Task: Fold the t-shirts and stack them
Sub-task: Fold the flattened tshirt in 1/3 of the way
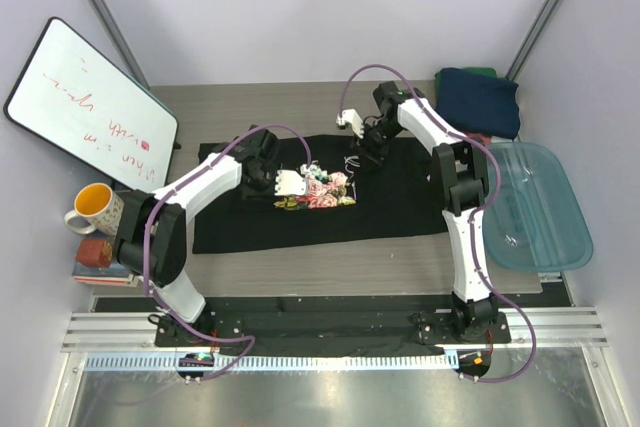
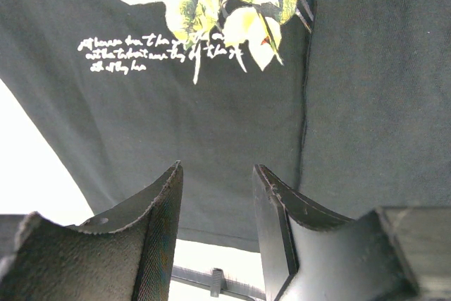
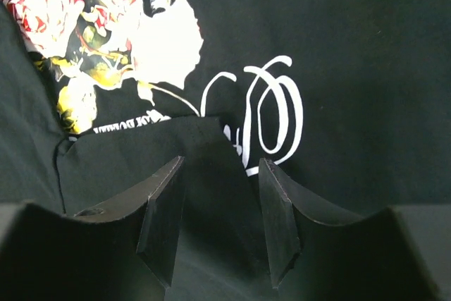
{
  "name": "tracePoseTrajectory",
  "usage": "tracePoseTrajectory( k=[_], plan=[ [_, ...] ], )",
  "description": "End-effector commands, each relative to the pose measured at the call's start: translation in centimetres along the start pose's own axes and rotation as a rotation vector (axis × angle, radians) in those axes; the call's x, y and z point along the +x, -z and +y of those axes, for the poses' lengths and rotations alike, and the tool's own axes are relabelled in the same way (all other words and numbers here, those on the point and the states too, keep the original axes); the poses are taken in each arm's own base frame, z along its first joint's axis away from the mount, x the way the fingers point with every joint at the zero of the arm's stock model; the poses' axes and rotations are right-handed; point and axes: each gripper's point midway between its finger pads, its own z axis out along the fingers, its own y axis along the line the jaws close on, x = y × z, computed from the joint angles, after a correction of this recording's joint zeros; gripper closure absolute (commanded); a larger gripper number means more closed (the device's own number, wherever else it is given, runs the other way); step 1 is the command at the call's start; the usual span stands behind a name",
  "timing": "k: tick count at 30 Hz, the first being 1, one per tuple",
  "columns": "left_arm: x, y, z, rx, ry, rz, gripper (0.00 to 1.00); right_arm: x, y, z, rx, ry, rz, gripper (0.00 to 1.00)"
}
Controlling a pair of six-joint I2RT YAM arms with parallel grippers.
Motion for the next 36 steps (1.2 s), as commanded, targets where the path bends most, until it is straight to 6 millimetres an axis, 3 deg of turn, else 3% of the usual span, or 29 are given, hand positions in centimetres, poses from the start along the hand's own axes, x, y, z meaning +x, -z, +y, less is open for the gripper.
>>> tracePoseTrajectory(
  k=[1,16,19,24,25,36],
  plan=[
    [-0.6,0.8,1.0,-0.047,-0.014,-0.022,0.55,-2.1,1.2,0.4,-0.003,0.060,-0.042,0.49],
    [-0.8,0.8,1.0,-0.044,-0.013,-0.031,0.55,-2.3,-1.4,0.8,-0.028,0.089,-0.014,0.50],
    [-0.7,0.8,0.9,-0.043,-0.014,-0.030,0.55,-2.1,-1.6,0.4,-0.018,0.087,-0.008,0.59],
    [-0.7,0.7,0.8,-0.041,-0.013,-0.031,0.55,-2.3,-1.8,0.3,-0.011,0.092,-0.007,0.88],
    [-0.8,0.8,0.9,-0.043,-0.013,-0.033,0.55,-2.6,-1.8,0.4,-0.010,0.097,-0.008,0.97],
    [-1.0,0.4,1.2,-0.041,-0.019,-0.041,0.55,-5.2,0.0,1.0,0.016,0.178,-0.046,0.99]
  ],
)
